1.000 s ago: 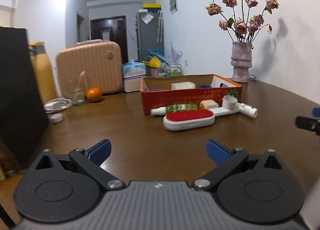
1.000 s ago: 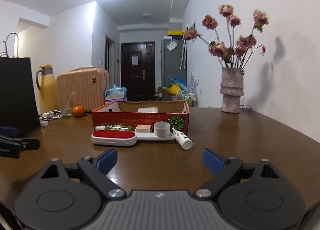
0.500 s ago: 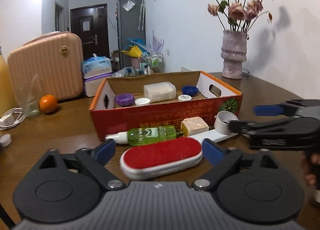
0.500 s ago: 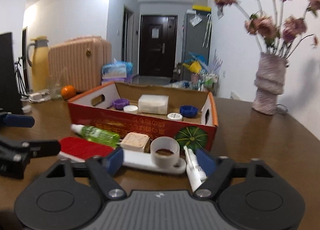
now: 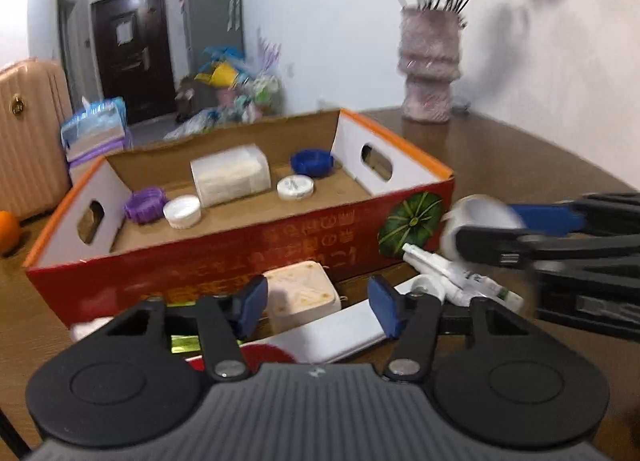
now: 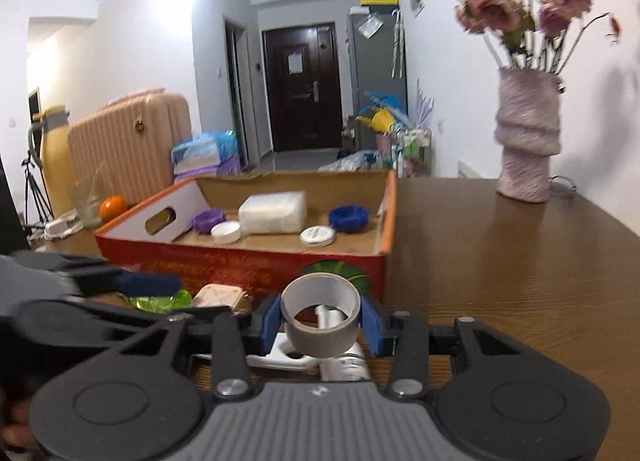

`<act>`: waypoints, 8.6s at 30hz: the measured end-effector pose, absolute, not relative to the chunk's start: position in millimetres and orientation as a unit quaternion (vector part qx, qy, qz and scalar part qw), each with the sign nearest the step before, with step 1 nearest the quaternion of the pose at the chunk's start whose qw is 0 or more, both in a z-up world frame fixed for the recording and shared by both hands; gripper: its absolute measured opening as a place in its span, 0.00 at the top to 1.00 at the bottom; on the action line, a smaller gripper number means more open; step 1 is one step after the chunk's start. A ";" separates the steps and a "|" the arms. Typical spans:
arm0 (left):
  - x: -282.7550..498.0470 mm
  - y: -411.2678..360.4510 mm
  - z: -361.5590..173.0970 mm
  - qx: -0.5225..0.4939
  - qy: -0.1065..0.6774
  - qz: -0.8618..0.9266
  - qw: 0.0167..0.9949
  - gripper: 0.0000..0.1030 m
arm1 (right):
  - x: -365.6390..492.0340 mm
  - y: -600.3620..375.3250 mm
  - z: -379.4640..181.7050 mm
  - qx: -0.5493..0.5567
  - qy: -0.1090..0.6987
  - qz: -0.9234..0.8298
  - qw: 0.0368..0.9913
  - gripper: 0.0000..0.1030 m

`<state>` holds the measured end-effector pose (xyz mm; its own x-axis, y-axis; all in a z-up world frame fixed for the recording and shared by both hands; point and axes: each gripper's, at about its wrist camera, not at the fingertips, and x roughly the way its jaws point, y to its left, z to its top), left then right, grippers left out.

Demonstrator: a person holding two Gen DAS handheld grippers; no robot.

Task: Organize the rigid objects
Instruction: 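Grasp the cream square soap box with the left gripper while the right gripper grasps the grey tape roll, then lift the soap box with the left gripper while the right gripper lifts the tape roll toward the box, then lower the soap box into the box and open the left gripper while the right gripper releases the tape roll, then withdraw both open grippers from the box toward the lint brush, then grasp the red-and-white lint brush body with the left gripper while the right gripper grasps its handle, then lift the lint brush with both grippers and carry it over the box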

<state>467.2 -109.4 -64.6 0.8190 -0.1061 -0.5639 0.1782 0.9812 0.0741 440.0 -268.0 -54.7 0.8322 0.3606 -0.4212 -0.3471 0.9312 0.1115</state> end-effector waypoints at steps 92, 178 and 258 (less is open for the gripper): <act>551.6 13.2 4.1 -0.010 0.377 -0.016 0.926 0.60 | 581.5 -166.6 8.2 0.018 0.358 0.273 0.893 0.60; 149.2 39.4 -28.9 0.010 0.136 -0.016 0.991 0.00 | 173.6 -246.4 -54.0 0.007 0.159 0.108 0.981 0.24; 204.3 42.6 40.0 -0.089 0.096 -0.100 0.986 0.63 | 240.2 -246.7 29.5 0.015 0.084 0.127 0.988 0.90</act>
<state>204.3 42.6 40.0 0.9614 -0.2146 -0.1724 0.1802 0.9641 -0.1952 240.2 -246.7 29.5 0.9536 0.2537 -0.1620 -0.2487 0.9672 0.0508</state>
